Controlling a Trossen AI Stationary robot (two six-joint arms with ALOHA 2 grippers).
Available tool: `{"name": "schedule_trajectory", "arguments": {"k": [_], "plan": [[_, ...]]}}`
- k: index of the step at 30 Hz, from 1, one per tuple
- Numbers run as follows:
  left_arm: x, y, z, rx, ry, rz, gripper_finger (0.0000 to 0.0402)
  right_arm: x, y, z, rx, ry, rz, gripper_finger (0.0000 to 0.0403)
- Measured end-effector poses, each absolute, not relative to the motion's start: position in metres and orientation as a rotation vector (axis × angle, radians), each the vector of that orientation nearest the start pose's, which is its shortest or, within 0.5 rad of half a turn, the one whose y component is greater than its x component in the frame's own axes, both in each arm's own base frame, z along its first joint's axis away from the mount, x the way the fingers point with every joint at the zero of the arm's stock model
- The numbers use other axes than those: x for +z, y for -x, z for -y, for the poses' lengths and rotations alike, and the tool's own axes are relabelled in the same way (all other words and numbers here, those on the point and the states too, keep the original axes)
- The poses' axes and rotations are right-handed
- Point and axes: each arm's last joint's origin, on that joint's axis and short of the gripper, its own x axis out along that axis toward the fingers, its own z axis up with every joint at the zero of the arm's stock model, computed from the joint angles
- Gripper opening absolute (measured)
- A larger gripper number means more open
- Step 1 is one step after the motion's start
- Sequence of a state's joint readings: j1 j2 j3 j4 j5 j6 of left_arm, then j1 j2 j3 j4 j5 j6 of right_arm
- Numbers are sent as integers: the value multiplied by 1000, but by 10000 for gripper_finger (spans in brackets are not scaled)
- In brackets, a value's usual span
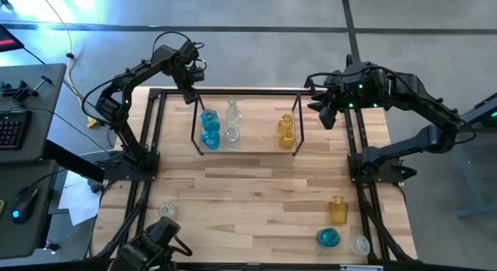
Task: Sort vases onto shelf
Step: Put the transparent vase on the shelf
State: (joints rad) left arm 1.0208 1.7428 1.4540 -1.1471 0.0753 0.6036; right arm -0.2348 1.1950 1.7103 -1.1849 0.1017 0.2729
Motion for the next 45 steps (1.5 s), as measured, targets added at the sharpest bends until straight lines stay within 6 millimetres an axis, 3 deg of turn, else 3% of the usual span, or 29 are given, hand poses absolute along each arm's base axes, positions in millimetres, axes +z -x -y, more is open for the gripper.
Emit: {"name": "schedule_trajectory", "arguments": {"k": [7, 17, 36, 45], "plan": [[256, -174, -280, 350, 283, -1401, 213, 462, -177, 45, -413, -305, -623, 136], [256, -174, -280, 348, 286, -1404, 139, 462, -177, 45, -413, -305, -623, 136], [257, -168, -270, 314, 361, -1467, 139, 462, -177, 45, -412, -302, -623, 136], [274, -161, -259, 344, 369, -1449, 139, 462, -177, 45, -406, -283, -627, 136]]}}
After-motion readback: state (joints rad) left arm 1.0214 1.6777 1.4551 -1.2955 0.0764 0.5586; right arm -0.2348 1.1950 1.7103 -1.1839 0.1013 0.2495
